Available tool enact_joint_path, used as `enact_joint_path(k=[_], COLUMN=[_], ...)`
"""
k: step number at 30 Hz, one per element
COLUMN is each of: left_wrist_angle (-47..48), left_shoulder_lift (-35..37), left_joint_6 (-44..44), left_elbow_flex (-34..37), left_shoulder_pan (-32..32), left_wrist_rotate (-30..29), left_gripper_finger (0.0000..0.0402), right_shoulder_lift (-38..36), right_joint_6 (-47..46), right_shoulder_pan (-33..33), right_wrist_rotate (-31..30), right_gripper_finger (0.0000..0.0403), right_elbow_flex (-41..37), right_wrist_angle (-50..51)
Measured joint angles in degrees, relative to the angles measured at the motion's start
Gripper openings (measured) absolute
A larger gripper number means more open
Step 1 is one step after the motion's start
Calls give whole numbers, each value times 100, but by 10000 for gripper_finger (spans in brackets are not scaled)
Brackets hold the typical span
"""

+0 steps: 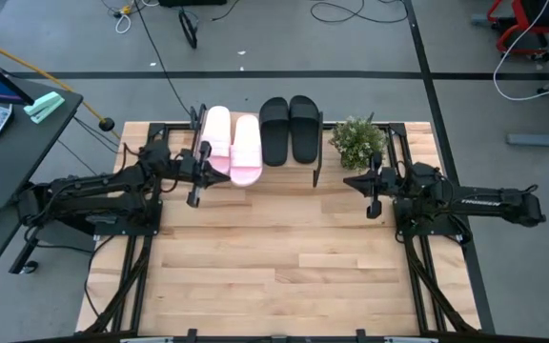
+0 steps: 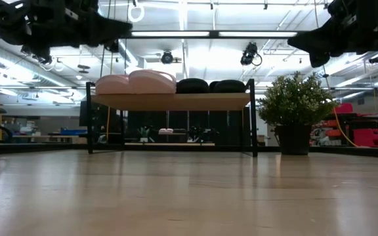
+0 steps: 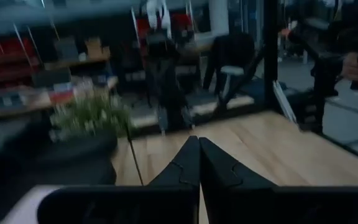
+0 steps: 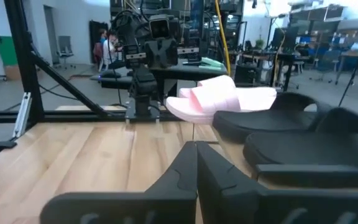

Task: Pick and place slides into the shelf
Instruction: Return to Home Position

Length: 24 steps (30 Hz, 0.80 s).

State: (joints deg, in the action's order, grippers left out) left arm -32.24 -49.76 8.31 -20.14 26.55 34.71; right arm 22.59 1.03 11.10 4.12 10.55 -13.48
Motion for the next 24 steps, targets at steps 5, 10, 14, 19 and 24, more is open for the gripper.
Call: enact_joint_path(k=[5, 10, 14, 19, 24], left_wrist_angle=[-997, -1125, -808, 97, 173], left_shoulder_lift=[-11, -92, -90, -87, -29], left_joint_6=[-614, -1538, -1744, -1857, -1477], left_elbow_flex=[0, -7, -7, -5, 2], left_shoulder_pan=[15, -87, -100, -55, -27], left_wrist_rotate=[-33, -933, -1221, -1201, -1201], left_gripper_finger=[5, 3, 5, 4, 3], right_shoulder_lift=[0, 1, 24, 28, 31], right_joint_6=[476, 824, 643, -113, 113], right_shoulder_pan=[14, 19, 20, 164, 194], right_wrist_rotate=[-94, -215, -226, -395, -474], right_gripper_finger=[0, 0, 0, 0, 0], right_elbow_flex=[0, 0, 0, 0, -2], right_wrist_angle=[-378, -588, -500, 290, 29])
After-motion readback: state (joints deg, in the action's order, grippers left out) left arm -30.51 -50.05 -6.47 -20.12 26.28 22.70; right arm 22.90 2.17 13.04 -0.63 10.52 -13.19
